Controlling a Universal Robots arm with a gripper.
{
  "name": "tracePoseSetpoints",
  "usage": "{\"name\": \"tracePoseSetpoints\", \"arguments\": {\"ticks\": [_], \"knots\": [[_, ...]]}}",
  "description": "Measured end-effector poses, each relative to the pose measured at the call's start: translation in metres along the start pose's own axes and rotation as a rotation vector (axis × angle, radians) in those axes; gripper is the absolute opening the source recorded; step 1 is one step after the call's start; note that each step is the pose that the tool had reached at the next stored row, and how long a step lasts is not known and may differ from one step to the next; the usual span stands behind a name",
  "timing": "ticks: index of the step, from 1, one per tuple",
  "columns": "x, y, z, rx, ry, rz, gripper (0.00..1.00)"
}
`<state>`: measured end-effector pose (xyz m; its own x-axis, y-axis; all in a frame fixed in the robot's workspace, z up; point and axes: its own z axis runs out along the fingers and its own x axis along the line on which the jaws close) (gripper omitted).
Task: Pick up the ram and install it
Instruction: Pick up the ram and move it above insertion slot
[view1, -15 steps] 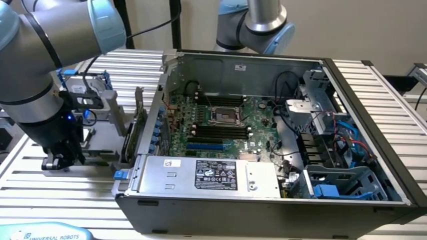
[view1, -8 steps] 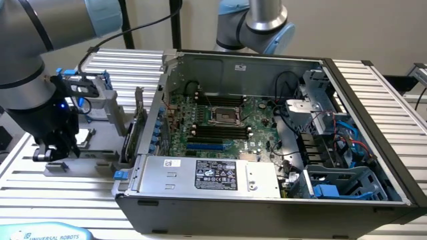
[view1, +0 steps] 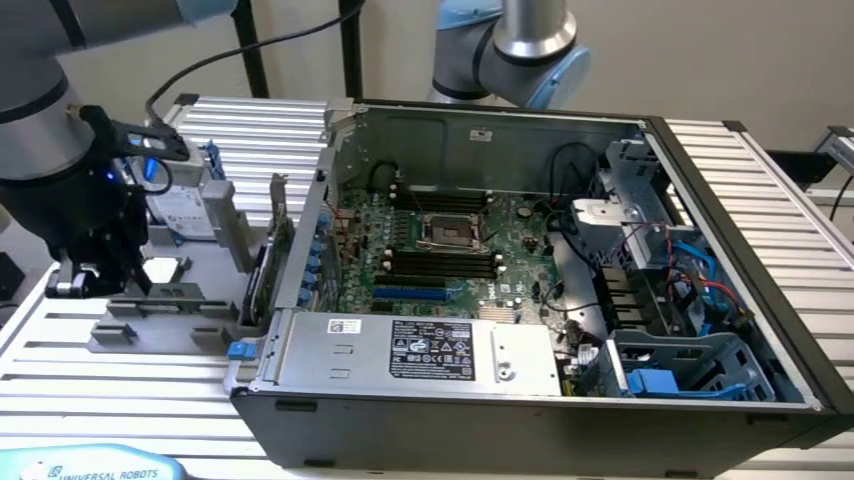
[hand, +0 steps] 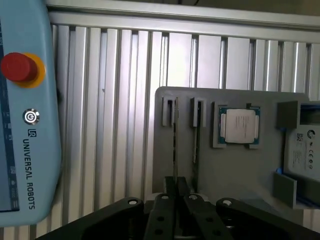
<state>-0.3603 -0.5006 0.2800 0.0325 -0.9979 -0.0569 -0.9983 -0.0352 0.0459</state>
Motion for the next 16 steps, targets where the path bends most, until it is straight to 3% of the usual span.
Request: {"name": "tracePoseSetpoints", "arguments": {"ticks": [8, 16], "knots": [[-0.002, -0.0146, -0.0371, -0.0002, 0.0002, 0.0, 0.13], [-0.003, -0.0429, -0.0748, -0.0005, 0.0001, 0.0, 0.13]]}}
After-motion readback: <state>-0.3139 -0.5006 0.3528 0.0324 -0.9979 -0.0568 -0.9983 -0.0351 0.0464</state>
